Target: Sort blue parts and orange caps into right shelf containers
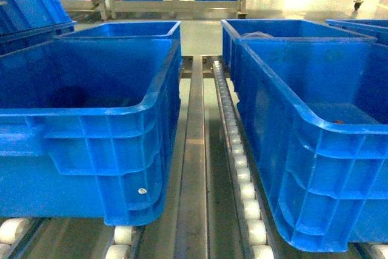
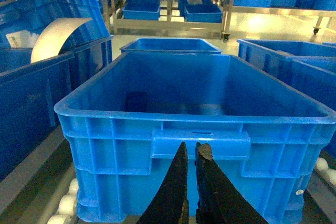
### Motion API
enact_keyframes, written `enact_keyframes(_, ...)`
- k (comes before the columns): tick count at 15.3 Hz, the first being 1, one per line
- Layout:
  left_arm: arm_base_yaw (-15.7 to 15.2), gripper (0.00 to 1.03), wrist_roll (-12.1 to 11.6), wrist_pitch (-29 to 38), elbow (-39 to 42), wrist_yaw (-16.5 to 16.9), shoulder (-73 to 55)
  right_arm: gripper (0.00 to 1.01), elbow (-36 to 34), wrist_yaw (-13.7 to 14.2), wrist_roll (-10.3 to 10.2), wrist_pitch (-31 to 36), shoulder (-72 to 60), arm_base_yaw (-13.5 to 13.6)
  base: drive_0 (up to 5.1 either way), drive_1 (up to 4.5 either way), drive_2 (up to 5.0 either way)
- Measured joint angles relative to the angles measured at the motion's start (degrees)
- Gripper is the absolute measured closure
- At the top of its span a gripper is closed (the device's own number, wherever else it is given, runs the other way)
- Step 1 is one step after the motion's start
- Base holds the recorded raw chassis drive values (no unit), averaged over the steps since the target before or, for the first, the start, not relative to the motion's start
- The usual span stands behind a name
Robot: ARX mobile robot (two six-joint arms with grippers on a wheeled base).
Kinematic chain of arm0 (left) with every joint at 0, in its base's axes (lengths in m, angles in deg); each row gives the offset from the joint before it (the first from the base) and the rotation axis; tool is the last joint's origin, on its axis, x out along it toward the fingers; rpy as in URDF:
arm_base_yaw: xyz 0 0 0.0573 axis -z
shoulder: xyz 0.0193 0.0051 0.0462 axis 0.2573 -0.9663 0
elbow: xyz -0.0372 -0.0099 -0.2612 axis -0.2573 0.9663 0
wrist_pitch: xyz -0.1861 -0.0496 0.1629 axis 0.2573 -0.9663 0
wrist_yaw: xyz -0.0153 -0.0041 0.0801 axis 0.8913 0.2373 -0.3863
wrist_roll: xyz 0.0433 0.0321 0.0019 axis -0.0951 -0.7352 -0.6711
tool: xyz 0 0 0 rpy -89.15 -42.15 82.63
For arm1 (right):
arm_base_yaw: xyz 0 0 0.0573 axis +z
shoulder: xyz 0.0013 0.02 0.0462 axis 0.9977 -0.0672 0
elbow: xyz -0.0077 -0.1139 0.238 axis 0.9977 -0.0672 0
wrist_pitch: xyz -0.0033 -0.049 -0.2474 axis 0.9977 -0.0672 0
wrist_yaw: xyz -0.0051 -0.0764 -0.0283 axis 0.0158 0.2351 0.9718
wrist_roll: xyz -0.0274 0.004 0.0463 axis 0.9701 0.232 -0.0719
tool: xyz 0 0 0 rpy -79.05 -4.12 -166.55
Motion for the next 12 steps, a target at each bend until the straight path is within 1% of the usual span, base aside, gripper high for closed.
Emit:
enact_keyframes(1,0.00,1.01,0.00,0.02,0.00,0.00,0.00,0.99,0.00,-0.02,0.00,0.11,0.00,0.00,0.0,0.00,0.0)
enact_keyframes(2,0.00,0.94,0.02,0.02,0.00,0.00,0.00,0.93,0.00,-0.02,0.00,0.13,0.00,0.00,0.0,0.00,0.0)
enact_keyframes(4,0.00,0.69,0.02,0.02,0.00,-0.02,0.00,0.65,0.00,-0.02,0.00,0.13,0.00,0.00,0.0,0.00,0.0)
enact_keyframes(5,0.00,0.54,0.02,0.02,0.00,0.00,0.00,0.53,0.00,-0.02,0.00,0.13,0.00,0.00,0.0,0.00,0.0)
enact_keyframes(7,0.00,0.29,0.02,0.02,0.00,0.00,0.00,0.27,0.00,-0.02,0.00,0.11,0.00,0.00,0.0,0.00,0.0)
enact_keyframes(8,0.00,0.18,0.02,0.02,0.00,0.00,0.00,0.16,0.00,-0.02,0.00,0.13,0.00,0.00,0.0,0.00,0.0)
enact_keyframes(9,0.00,0.04,0.00,0.02,0.00,-0.02,0.00,0.02,0.00,-0.02,-0.02,0.13,0.00,0.00,0.0,0.00,0.0)
enact_keyframes(10,0.00,0.05,-0.09,0.02,0.00,0.00,0.00,0.04,0.00,-0.02,-0.04,0.11,0.00,0.00,0.0,0.00,0.0)
enact_keyframes(12,0.02,0.05,-0.07,0.02,0.00,0.00,0.00,0.03,0.00,-0.02,-0.04,0.13,0.00,0.00,0.0,0.00,0.0)
